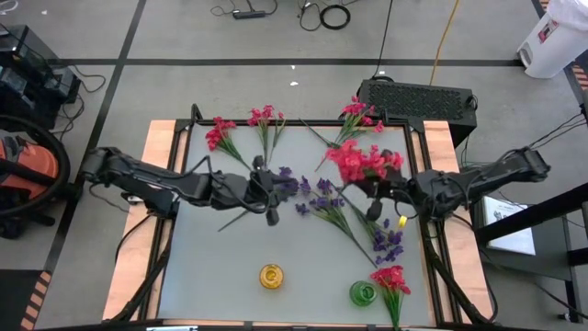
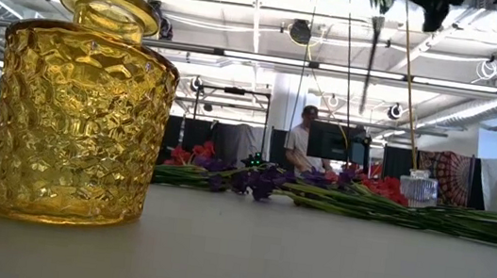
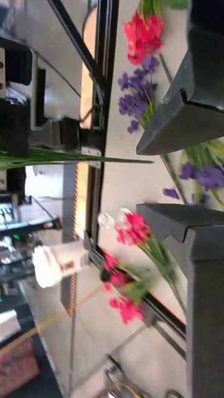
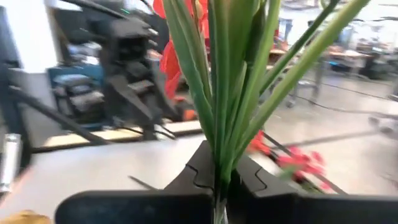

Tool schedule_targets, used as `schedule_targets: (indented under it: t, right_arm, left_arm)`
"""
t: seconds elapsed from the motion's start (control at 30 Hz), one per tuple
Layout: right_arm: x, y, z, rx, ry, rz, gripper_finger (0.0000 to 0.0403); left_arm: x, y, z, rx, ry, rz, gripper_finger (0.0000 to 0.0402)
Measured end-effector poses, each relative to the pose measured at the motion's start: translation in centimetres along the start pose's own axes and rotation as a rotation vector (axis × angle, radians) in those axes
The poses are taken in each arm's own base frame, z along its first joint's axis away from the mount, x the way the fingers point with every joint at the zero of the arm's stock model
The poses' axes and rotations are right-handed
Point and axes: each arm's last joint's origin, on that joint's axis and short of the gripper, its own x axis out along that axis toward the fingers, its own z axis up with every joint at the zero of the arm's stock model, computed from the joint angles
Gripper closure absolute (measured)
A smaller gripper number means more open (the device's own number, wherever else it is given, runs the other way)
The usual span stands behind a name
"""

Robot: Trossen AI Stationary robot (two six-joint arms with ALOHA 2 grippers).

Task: Sort flowers into vase by color
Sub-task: Put the bottom left red flower into the transparent vase

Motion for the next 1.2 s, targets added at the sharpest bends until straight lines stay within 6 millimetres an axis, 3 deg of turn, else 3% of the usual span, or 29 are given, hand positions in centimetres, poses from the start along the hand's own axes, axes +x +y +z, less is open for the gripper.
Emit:
schedule_targets:
  t: [0.43,0.73,1.2]
  right_arm:
    - [-2.5,-3.1,-0.3,-0.044,0.089,-0.404,0.0400]
    - [-2.6,-5.6,-0.3,-0.059,0.098,-0.610,0.0399]
    - [-2.4,-9.3,-0.9,-0.035,0.152,-0.859,0.0399]
  left_arm:
    - [-1.0,-0.3,-3.2,-0.003,0.074,0.183,0.0258]
    - [-1.7,-0.8,-5.0,-0.006,0.119,0.290,0.0258]
    - [-2.3,-1.8,-6.1,-0.031,0.118,0.273,0.0258]
